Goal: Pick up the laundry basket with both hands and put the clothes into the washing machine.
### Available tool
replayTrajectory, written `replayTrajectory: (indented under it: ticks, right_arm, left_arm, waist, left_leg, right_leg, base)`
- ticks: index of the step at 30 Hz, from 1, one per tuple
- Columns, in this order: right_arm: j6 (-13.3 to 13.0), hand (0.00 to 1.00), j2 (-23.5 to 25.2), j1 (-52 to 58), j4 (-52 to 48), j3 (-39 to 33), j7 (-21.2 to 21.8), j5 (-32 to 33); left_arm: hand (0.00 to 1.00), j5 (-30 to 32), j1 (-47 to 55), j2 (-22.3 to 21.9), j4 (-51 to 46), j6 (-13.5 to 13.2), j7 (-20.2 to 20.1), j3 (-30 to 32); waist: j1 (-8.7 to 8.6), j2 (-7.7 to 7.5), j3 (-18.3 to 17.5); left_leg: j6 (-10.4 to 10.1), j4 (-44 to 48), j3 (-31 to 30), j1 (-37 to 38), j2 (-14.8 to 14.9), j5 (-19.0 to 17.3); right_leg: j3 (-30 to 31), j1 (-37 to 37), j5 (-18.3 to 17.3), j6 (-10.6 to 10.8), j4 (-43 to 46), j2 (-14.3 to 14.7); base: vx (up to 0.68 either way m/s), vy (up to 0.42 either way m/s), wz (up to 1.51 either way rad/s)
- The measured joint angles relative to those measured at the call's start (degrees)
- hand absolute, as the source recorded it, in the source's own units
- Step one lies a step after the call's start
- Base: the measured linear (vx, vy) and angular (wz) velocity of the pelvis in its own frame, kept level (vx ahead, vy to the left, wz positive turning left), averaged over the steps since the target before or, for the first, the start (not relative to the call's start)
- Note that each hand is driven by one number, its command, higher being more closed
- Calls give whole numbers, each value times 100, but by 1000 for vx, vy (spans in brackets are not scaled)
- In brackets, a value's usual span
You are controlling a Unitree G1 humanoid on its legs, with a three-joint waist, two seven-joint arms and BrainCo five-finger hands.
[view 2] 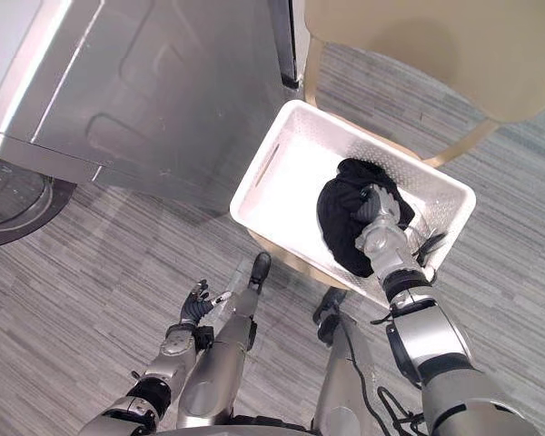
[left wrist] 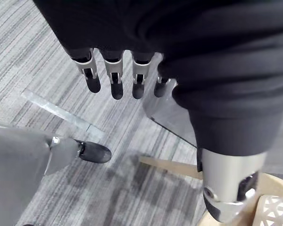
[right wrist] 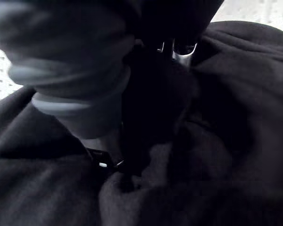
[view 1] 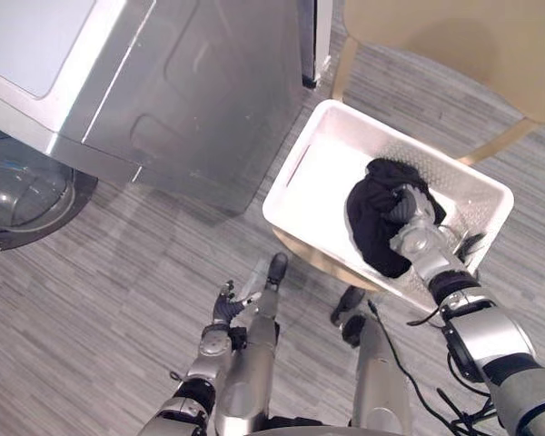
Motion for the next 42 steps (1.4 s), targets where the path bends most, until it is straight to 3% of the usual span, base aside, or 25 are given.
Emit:
replayTrajectory:
  ticks: [5, 11, 17, 19, 22, 26, 27, 28, 29, 31, 32, 35, 36, 38, 39, 40, 42]
  right_arm:
    - [-69, 100, 323, 347, -1059, -628, -12, 881]
    - [-507, 100, 1035, 1224, -2685, -759, 78, 2184]
    - [-745, 100, 1800, 2744, -3977, -547, 468, 3321]
    - [-893, 100, 1870, 2930, -4507, -256, 613, 3562]
    - [-1161, 100, 1881, 2922, -5268, 97, 787, 3695]
    - [-1320, 100, 1879, 2928, -5702, 177, 868, 3666]
    - [-1338, 100, 1873, 2921, -5831, 220, 868, 3619]
    - [-1345, 100, 1874, 2927, -5923, 245, 862, 3598]
    - [-1385, 100, 1871, 2976, -6039, 302, 855, 3479]
    - [-1398, 100, 1864, 2953, -6056, 376, 873, 3380]
    - [-1408, 100, 1846, 2913, -6078, 431, 900, 3308]
    - [-1408, 100, 1723, 2822, -6077, 502, 962, 3231]
    - [-1405, 100, 1567, 2827, -6075, 494, 957, 3227]
    - [-1395, 100, 1357, 2826, -6060, 430, 941, 3192]
    - [-1379, 100, 1281, 2833, -6056, 326, 945, 3149]
    - [-1364, 100, 1232, 2858, -6040, 162, 931, 3101]
    - [-1340, 100, 1196, 2835, -5958, 26, 929, 3035]
  left_arm:
    - [0, 3, 70, 117, -163, 14, -2, 96]
    - [0, 63, 495, 172, -161, 100, -39, 313]
    - [0, 225, 1181, 185, -179, 197, -44, 326]
    - [0, 226, 1393, 219, -181, 189, -42, 327]
    - [0, 210, 1578, 250, -413, 194, -41, 328]
    - [0, 42, 1617, 293, -1242, 106, -36, 333]
    - [0, 43, 1574, 327, -1539, 22, -30, 356]
    - [0, 46, 1547, 338, -1701, -6, -28, 402]
    - [0, 48, 1546, 357, -2012, -59, -17, 465]
    - [0, 45, 1646, 380, -2384, -73, -16, 509]
    - [0, -7, 1727, 376, -2676, -109, 4, 538]
    - [0, -35, 2075, 167, -3321, -150, -6, 429]
    - [0, -133, 2238, 59, -3521, -150, -26, 247]
    - [0, -134, 2418, -22, -3932, -140, -42, -30]
    - [0, -131, 2511, -52, -4140, -145, -61, -165]
    - [0, -122, 2395, -44, -4213, -143, -131, -312]
    - [0, -111, 2389, -33, -4503, -147, -176, -350]
  waist:
    - [39, -3, 13]
    - [-78, -53, -46]
    - [-93, -266, -895]
    - [-92, -347, -1139]
    - [-89, -439, -1227]
    - [-129, -487, -1217]
    - [-130, -484, -1216]
    - [-146, -476, -1209]
    - [-236, -511, -1202]
    - [-125, -679, -1197]
    - [3, -773, -1184]
    - [229, -648, -1116]
    - [178, -500, -1056]
    - [102, -389, -1027]
    - [47, -297, -1037]
    - [-49, -349, -1015]
    - [-73, -398, -1008]
  left_leg:
    - [0, -8, -7, 307, 42, -12]
    - [24, -8, 84, 730, 84, -146]
    - [78, -7, 486, 1256, 73, -346]
    - [147, -9, 797, 1372, 122, -486]
    - [228, -9, 1304, 1488, 168, -556]
    - [348, 375, 1487, 1339, 89, -722]
    - [399, 530, 1425, 1148, 117, -750]
    - [408, 603, 1341, 1061, 139, -753]
    - [400, 814, 973, 944, 97, -747]
    - [391, 1023, 751, 839, -5, -742]
    - [368, 1170, 651, 693, -94, -733]
    - [133, 1135, 398, 483, -26, -553]
    - [62, 985, 154, 439, 25, -341]
    - [9, 570, -67, 479, 62, -8]
    - [124, 298, 24, 515, 163, -236]
    - [422, 509, 499, 257, 71, -928]
    - [464, 1736, 1011, 60, -57, -949]
  right_leg:
    - [-31, 413, 40, 35, -241, 82]
    - [1, 911, 78, 89, -515, 182]
    - [256, 1503, 261, 239, -1054, 286]
    - [578, 1527, 416, 273, -1317, 397]
    - [1069, 1580, 831, 303, -1819, 565]
    - [1193, 1512, 952, 297, -1744, 477]
    - [1204, 1503, 949, 390, -1691, 528]
    - [1358, 1332, 589, 417, -1122, 500]
    - [1579, 1291, -121, 354, 221, 482]
    - [1785, 1630, -549, 521, 562, 489]
    - [1911, 1834, -779, 466, 215, 537]
    - [1693, 1991, -1007, 229, -373, 769]
    - [1442, 1957, -1024, 171, -264, 850]
    - [1162, 1852, -1055, 62, -81, 893]
    - [916, 1886, -1009, -19, -133, 845]
    - [614, 1851, -883, -64, -293, 609]
    - [505, 1830, -735, -19, -339, 267]
  base:
    - [15, -40, 1]
    - [31, -32, -5]
    - [77, -8, -21]
    - [25, 30, -89]
    - [-24, 41, -88]
    - [-63, 45, -24]
    - [-96, 1, 30]
    - [-62, -43, 97]
    - [-2, -122, 113]
    - [-26, -192, 100]
    - [-101, -197, 63]
    - [-206, -188, 41]
    - [-273, -200, 79]
    - [-254, -126, 81]
    - [-245, -11, 110]
    - [-259, 13, 124]
    - [-163, 35, 80]
